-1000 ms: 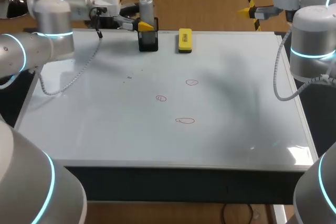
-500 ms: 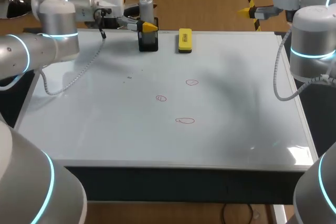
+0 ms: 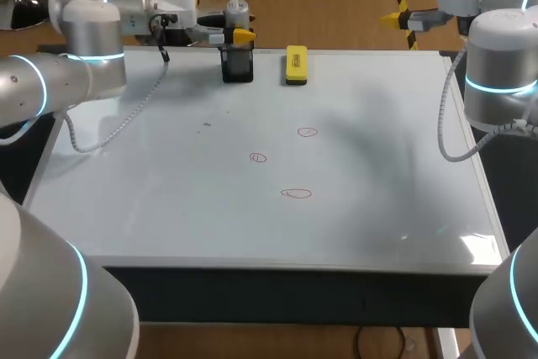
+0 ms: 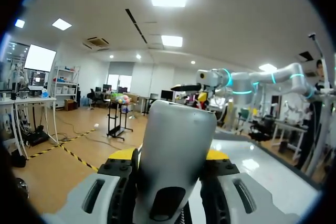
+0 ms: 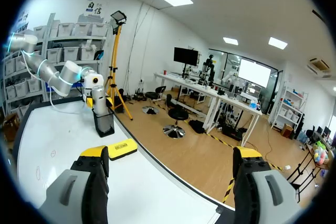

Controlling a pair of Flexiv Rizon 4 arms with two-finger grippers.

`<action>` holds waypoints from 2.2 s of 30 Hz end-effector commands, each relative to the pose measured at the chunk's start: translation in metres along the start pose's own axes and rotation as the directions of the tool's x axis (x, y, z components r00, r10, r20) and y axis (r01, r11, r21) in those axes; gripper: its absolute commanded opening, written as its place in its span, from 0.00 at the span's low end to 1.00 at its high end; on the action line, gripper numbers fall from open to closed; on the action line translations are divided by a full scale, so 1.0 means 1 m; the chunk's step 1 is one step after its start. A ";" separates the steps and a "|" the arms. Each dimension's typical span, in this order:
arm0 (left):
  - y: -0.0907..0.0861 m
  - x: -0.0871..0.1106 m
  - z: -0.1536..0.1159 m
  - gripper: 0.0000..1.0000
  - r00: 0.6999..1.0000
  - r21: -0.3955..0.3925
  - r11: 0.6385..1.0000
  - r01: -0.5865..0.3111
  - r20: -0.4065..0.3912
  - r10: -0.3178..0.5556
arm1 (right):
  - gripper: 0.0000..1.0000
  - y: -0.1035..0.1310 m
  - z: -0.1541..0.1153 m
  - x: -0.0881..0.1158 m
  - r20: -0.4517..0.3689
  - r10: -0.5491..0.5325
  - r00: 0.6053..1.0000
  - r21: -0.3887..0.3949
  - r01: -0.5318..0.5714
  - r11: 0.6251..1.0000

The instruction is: Pick up the inspection probe, press it on each red-marked spot on the whiteboard one by one, put down the probe, pick up the eraser, and wipe off all the red marks.

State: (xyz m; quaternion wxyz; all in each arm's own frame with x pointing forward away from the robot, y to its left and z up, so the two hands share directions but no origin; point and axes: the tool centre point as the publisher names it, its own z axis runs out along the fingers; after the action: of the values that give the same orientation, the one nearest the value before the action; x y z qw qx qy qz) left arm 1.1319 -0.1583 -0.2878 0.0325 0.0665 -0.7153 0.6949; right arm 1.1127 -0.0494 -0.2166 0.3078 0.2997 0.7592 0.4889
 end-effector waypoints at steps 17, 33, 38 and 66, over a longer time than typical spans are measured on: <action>-0.030 -0.006 -0.001 0.00 0.999 0.037 0.999 -0.027 0.034 0.026 | 1.00 0.000 0.000 0.000 -0.001 0.000 1.000 0.001 0.000 1.000; -0.079 -0.010 -0.003 0.00 0.996 0.014 0.997 -0.082 0.025 0.082 | 1.00 0.000 0.000 0.000 -0.001 0.000 1.000 0.001 0.000 1.000; -0.090 -0.007 -0.009 0.00 0.994 0.004 0.995 -0.104 0.025 0.104 | 1.00 0.000 0.000 0.000 -0.001 0.000 1.000 0.001 0.000 1.000; -0.134 0.065 -0.067 0.00 0.993 0.063 0.993 -0.102 0.068 0.098 | 1.00 0.000 0.000 0.000 -0.001 0.000 1.000 0.001 0.000 1.000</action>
State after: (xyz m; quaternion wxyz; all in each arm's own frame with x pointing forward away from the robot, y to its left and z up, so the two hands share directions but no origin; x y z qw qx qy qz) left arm 1.1060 -0.1069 -0.1483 0.0062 0.0228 -0.6938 0.7197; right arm 1.1127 -0.0494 -0.2166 0.3078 0.2997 0.7592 0.4889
